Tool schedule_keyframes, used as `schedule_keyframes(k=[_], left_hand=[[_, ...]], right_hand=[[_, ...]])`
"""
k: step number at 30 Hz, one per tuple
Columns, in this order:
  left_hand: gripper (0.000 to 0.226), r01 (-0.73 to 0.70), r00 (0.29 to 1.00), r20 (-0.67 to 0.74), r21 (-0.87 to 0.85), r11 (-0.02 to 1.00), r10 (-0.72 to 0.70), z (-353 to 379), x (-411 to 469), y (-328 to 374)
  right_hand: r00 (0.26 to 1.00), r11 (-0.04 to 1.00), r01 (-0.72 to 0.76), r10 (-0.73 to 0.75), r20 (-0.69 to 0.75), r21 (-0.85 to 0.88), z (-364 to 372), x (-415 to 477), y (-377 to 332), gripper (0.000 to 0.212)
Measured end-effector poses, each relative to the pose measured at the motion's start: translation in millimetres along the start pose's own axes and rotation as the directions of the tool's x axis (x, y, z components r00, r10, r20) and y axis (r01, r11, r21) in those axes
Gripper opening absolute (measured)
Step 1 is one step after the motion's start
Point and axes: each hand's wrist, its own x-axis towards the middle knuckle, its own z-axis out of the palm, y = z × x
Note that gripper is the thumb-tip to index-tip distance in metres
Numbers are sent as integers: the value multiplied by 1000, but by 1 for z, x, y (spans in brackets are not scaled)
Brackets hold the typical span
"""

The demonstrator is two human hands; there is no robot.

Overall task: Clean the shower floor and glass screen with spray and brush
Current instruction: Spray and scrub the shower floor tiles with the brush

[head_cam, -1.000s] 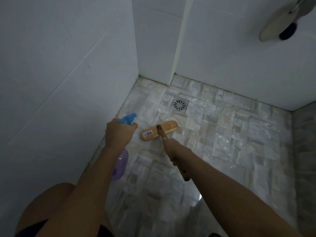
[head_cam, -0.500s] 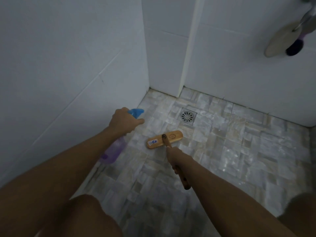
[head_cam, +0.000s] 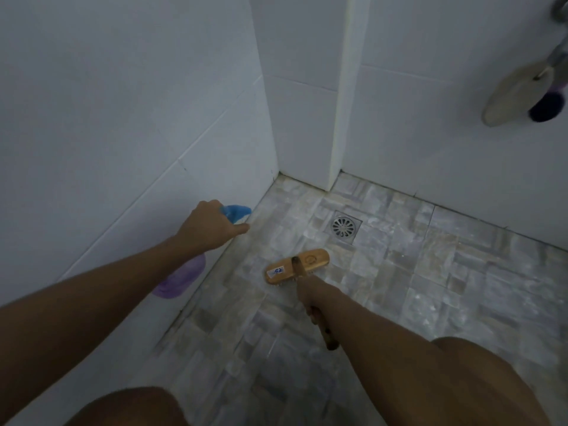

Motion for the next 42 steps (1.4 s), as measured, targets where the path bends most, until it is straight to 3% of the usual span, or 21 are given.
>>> schedule_keyframes(k=[4, 6, 8, 12, 22, 28, 32, 42], left_hand=[[42, -93, 994, -58, -82, 992, 88, 6, 11, -16], [34, -56, 993, -115, -153, 987, 38, 12, 18, -25], [39, 6, 991, -130, -264, 964, -42, 19, 30, -39], [38, 24, 980, -172, -372, 928, -95, 26, 45, -57], [35, -93, 957, -291, -344, 935, -12, 44, 61, -69], [36, -123, 959, -284, -354, 927, 19, 42, 58, -71], [35, -109, 961, -276, -366, 924, 4, 42, 57, -72], [33, -113, 958, -287, -363, 925, 5, 46, 59, -71]], right_hand=[[1000, 999, -27, 28, 15, -32, -13, 4, -5, 49], [1000, 997, -31, 31, 1, 67, -16, 6, -5, 55], [998, 983, -28, 37, -49, 184, -9, 6, 2, 45], [993, 978, -3, 27, -116, 207, -7, 13, 3, 49], [956, 980, 113, -62, -287, 164, -128, 133, -111, 39], [972, 969, 43, 16, -233, 245, -90, 89, -52, 52], [988, 992, -31, 49, -146, 120, -68, 58, -21, 57], [958, 987, 123, -92, -270, 101, -124, 129, -111, 58]])
